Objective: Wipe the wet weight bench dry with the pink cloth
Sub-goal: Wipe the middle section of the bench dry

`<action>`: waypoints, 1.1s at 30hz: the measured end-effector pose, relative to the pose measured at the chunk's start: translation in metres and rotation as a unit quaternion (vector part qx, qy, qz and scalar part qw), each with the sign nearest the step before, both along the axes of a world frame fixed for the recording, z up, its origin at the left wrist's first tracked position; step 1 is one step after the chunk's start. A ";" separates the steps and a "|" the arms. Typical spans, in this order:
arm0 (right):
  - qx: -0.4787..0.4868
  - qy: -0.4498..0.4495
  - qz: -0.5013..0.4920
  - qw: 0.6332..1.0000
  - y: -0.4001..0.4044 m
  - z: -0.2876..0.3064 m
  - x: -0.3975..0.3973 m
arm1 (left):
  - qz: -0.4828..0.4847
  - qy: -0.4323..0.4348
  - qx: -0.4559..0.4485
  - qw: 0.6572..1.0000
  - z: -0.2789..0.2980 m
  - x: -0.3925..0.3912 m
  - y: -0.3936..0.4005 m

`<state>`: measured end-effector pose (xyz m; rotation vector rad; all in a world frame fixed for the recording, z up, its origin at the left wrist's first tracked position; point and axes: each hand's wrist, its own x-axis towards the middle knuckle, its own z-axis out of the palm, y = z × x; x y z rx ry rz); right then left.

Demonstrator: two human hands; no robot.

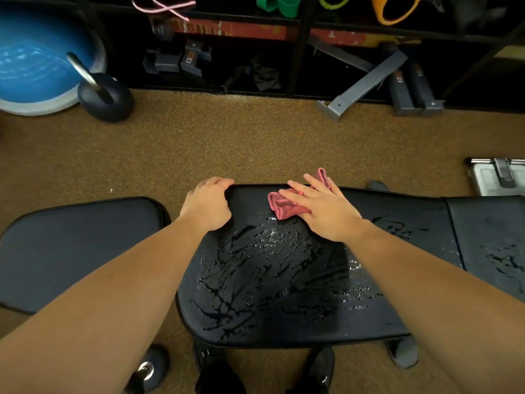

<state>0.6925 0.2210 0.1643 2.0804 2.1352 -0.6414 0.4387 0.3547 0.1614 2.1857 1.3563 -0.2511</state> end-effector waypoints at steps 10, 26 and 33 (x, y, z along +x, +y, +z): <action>-0.005 -0.031 -0.093 0.995 -0.047 0.012 0.071 | -0.117 -0.014 -0.018 0.993 0.005 0.098 -0.033; 0.201 0.046 -0.314 0.927 -0.087 0.051 0.184 | -0.093 0.007 -0.012 0.996 0.007 0.138 -0.034; 0.048 -0.017 -0.094 0.994 -0.069 0.005 0.098 | -0.121 0.030 -0.038 0.991 0.002 0.166 -0.058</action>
